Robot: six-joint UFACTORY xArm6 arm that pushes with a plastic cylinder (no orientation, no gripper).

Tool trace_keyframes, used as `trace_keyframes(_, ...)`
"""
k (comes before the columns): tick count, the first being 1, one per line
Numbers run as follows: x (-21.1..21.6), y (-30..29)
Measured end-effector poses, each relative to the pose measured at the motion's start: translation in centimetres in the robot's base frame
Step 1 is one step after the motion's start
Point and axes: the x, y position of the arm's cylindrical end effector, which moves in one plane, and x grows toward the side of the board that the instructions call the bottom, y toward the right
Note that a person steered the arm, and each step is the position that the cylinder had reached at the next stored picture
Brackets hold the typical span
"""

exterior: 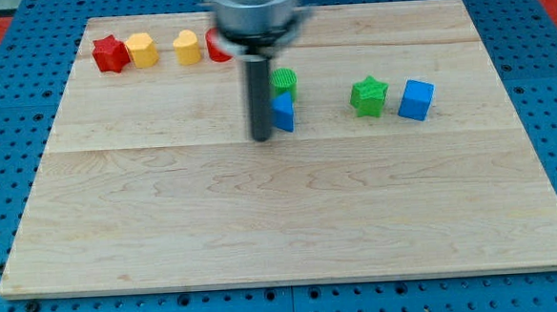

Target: Place the blue triangle to the bottom of the red circle

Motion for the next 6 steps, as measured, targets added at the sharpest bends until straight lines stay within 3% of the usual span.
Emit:
trace_keyframes(1, 2.1, -1.6)
trace_keyframes(2, 3.9, 7.9)
trace_keyframes(4, -1.4, 10.0)
trace_keyframes(5, -3.2, 8.6)
trace_keyframes(6, -5.3, 3.3)
